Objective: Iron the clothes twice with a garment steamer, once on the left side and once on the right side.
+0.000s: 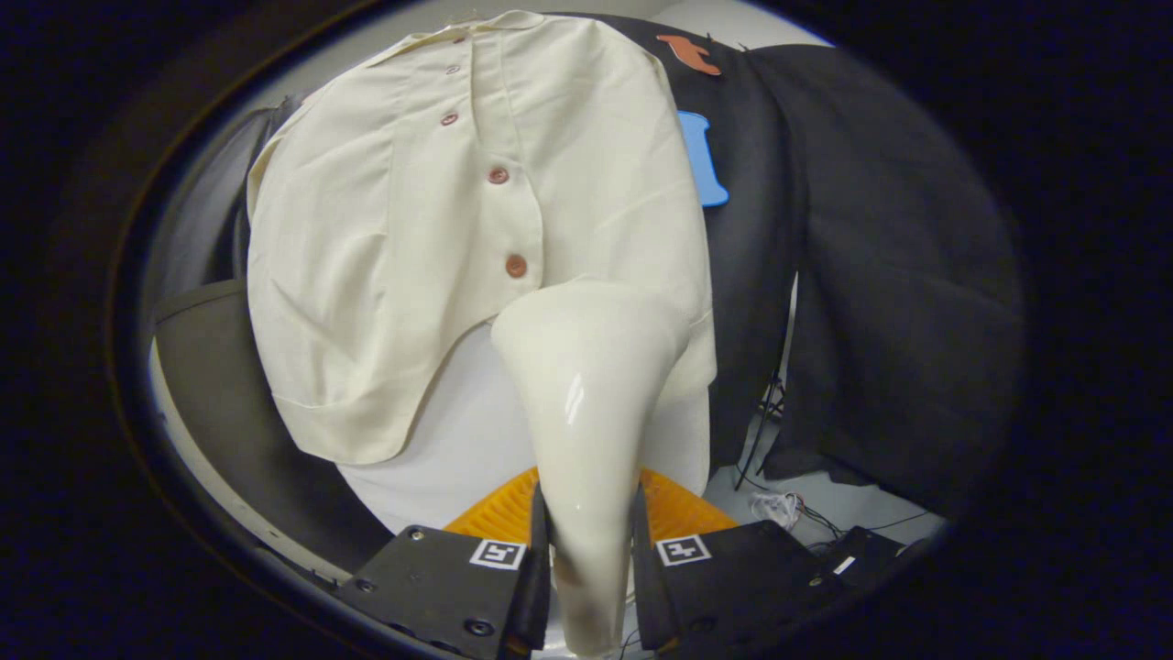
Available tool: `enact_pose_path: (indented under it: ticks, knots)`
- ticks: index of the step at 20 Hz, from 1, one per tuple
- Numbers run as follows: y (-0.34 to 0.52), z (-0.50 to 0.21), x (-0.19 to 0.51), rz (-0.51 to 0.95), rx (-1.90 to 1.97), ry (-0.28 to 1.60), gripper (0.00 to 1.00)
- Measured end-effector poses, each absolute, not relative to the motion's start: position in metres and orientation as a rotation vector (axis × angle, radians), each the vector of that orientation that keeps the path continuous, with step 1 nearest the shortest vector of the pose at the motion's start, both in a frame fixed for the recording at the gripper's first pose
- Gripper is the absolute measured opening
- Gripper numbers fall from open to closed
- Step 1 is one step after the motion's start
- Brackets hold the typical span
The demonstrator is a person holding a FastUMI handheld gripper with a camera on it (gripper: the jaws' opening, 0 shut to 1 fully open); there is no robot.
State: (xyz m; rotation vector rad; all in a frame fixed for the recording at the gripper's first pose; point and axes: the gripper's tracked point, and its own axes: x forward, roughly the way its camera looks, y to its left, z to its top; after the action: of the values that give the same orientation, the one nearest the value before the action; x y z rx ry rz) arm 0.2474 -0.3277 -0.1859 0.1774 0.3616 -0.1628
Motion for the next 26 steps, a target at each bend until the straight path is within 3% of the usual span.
enact_pose_path:
  ticks: [26]
  knots:
    - [-0.159, 0.082, 0.145, -0.174, 0.031, 0.014, 0.37]
